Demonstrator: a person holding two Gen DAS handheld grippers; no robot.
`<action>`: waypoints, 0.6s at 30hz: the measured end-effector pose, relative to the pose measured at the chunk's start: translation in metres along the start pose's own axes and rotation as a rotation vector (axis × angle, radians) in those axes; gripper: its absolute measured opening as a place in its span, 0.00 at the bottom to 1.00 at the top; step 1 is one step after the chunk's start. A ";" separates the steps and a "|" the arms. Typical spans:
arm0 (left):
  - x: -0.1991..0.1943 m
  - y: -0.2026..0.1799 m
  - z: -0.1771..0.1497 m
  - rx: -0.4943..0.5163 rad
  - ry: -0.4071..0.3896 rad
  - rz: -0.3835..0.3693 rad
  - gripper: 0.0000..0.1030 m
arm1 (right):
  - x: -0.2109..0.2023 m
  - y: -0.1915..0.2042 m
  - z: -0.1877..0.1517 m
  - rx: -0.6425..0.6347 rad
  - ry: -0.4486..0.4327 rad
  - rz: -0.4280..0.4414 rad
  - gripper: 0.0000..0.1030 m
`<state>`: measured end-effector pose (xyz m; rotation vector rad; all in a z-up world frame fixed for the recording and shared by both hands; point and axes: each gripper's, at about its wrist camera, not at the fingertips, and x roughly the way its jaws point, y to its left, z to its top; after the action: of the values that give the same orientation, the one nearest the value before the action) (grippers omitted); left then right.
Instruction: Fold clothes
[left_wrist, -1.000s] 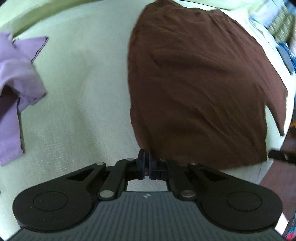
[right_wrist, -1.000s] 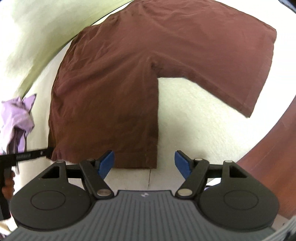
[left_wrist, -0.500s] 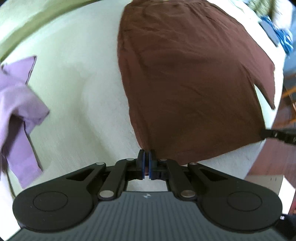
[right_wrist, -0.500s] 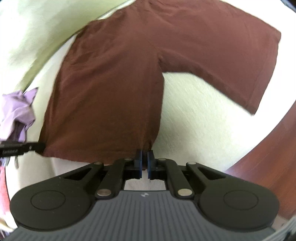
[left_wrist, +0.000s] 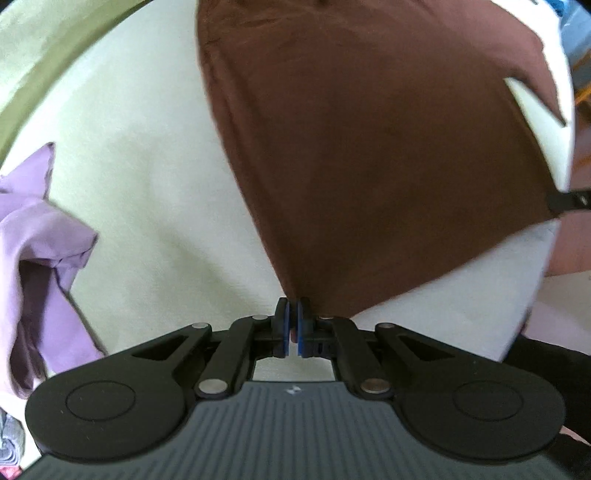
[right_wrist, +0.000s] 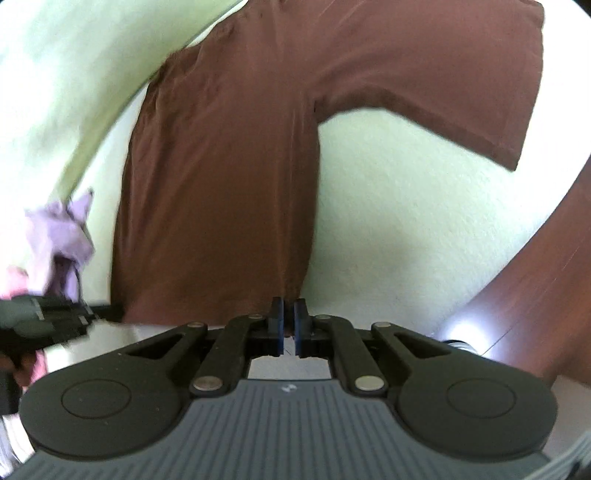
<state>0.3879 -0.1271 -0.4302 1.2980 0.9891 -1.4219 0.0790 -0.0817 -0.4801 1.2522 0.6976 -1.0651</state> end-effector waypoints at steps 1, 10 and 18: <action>0.007 -0.001 0.000 -0.003 0.022 0.024 0.12 | 0.004 0.001 0.001 -0.007 0.007 -0.006 0.07; -0.025 0.003 -0.030 -0.129 0.015 0.006 0.27 | -0.016 0.049 0.013 -0.352 0.030 -0.159 0.38; -0.019 -0.019 -0.006 -0.228 -0.127 -0.053 0.32 | 0.014 0.075 0.024 -0.440 0.008 -0.080 0.17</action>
<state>0.3709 -0.1141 -0.4122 1.0102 1.0718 -1.3695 0.1498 -0.1103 -0.4573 0.8556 0.9367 -0.9079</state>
